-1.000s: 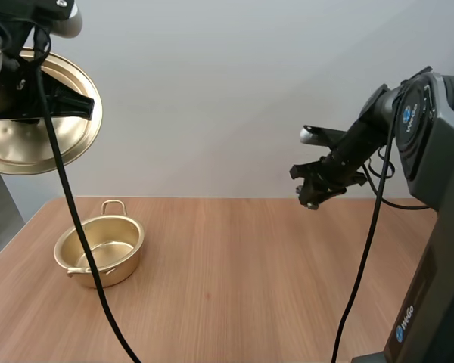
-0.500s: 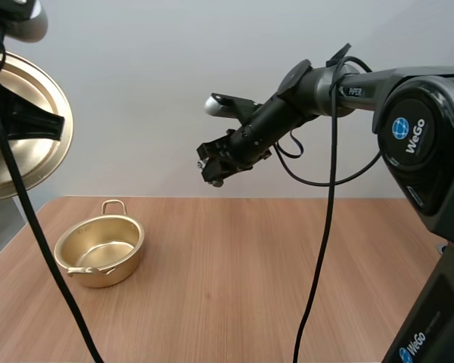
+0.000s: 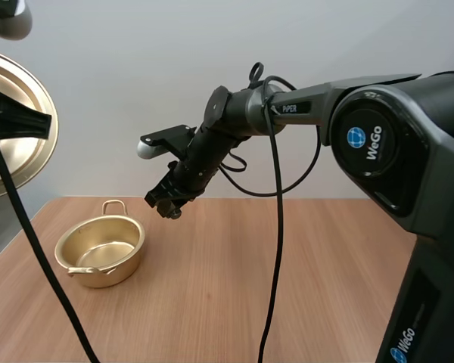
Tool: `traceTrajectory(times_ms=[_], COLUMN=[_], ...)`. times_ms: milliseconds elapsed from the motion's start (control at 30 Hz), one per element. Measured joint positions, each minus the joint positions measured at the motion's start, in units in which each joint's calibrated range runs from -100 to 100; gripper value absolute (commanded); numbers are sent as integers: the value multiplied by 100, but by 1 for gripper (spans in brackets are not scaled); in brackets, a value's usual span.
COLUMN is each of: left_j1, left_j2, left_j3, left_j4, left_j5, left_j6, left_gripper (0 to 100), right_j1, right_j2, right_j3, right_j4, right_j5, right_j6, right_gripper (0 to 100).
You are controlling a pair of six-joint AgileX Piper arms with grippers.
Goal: Open the pot, put the car inside, and close it
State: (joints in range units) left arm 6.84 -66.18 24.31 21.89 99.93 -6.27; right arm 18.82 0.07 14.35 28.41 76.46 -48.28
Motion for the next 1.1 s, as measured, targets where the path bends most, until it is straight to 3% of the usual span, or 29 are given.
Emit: traceTrajectory(times_ms=[267,767,867,1100], left_j1=[0,0,0,90], left_j2=[0,0,0,0], left_j3=[0,0,0,0], left_j4=[0,0,0,-17], left_j5=[0,0,0,0], left_j6=[0,13,13,35], left_gripper=[0,0,0,0], right_j1=[416,1148,1194,1194], right_j2=[661,683,848,1566], right_j3=[-15,-15,-249,-1394], right_j4=[-113,-775,-810,-823], right_j5=[-1084,-2481,-2567,-1455], right_j6=[-257,-285,-257,9], right_gripper=[0,0,0,0])
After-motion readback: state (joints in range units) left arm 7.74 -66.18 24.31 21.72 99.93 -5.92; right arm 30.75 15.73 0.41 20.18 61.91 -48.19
